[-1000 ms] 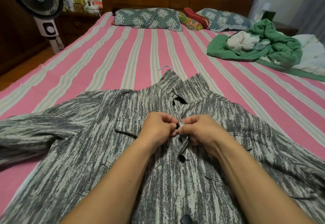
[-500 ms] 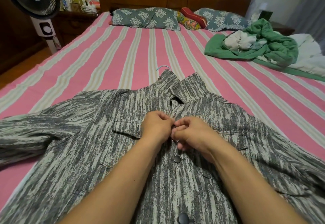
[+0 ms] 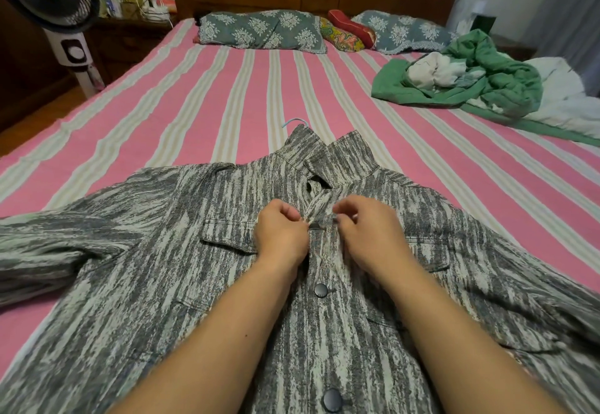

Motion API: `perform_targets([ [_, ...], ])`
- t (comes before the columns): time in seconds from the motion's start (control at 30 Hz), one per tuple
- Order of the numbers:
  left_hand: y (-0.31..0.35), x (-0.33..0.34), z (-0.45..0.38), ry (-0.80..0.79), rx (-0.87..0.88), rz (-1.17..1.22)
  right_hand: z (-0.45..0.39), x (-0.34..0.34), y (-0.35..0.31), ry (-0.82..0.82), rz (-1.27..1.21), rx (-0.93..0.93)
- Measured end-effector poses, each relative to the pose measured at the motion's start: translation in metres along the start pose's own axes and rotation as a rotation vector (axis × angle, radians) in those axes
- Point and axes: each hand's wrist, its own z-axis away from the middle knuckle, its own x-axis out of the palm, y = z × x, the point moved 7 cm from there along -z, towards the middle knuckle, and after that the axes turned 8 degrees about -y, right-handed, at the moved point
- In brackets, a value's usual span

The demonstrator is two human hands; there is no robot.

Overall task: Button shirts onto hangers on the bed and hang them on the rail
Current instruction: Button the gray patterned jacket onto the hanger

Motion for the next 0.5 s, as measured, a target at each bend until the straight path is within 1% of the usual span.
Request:
perform_targets([
  [0.03, 0.000, 0.000, 0.001, -0.016, -0.001, 0.022, -0.002, 0.004, -0.005, -0.010, 0.046, -0.075],
  [0.1, -0.001, 0.002, 0.003, -0.049, 0.006, 0.068, -0.004, 0.018, -0.009, -0.091, 0.114, -0.156],
  [0.2, 0.000, 0.005, 0.008, -0.086, 0.015, 0.099, -0.008, 0.027, -0.003, -0.160, 0.093, -0.160],
  [0.33, 0.000, 0.006, 0.008, -0.041, 0.040, 0.048, -0.010, 0.030, 0.006, -0.140, 0.044, -0.158],
  [0.43, 0.000, 0.010, 0.010, -0.038, 0.075, -0.043, -0.011, 0.032, 0.003, -0.143, 0.082, -0.199],
  [0.47, 0.002, 0.012, 0.012, -0.049, 0.122, -0.117, -0.013, 0.030, 0.001, -0.175, 0.109, -0.233],
  [0.5, 0.006, 0.013, 0.016, -0.044, 0.190, -0.258, -0.016, 0.028, 0.000, -0.219, 0.149, -0.275],
])
